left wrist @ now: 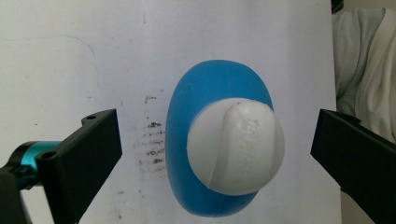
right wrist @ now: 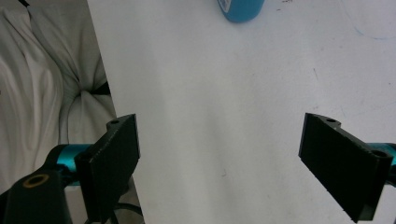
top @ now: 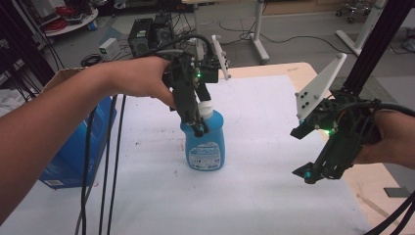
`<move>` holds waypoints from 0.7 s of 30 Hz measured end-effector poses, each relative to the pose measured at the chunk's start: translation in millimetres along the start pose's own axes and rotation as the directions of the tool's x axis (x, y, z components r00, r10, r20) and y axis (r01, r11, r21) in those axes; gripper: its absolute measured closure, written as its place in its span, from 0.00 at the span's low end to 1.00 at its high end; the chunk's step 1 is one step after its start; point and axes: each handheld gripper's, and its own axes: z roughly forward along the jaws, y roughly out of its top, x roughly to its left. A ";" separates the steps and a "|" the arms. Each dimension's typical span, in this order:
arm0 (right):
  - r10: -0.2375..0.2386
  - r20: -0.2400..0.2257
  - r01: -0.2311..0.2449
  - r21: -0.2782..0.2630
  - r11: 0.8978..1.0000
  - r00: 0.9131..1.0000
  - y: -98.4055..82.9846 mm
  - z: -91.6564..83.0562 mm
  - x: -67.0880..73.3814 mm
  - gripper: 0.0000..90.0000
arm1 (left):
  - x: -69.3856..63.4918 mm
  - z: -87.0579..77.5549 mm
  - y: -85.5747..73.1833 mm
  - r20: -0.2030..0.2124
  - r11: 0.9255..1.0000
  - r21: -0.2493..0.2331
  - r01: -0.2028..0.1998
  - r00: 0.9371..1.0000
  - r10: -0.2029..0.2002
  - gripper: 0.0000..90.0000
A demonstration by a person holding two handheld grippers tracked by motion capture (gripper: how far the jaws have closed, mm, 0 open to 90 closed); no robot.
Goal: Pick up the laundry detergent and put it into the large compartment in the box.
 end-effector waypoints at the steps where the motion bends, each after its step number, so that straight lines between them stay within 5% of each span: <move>1: 0.000 0.000 0.000 0.001 1.000 1.000 0.2 0.1 0.2 0.13 | 0.0 1.6 -0.3 0.001 1.000 -0.001 0.003 1.000 -0.003 0.02; 21: 0.002 -0.004 -0.002 0.002 1.000 1.000 0.6 2.1 -0.8 0.13 | 2.1 20.4 -2.8 -0.008 0.999 0.033 -0.005 1.000 0.005 0.04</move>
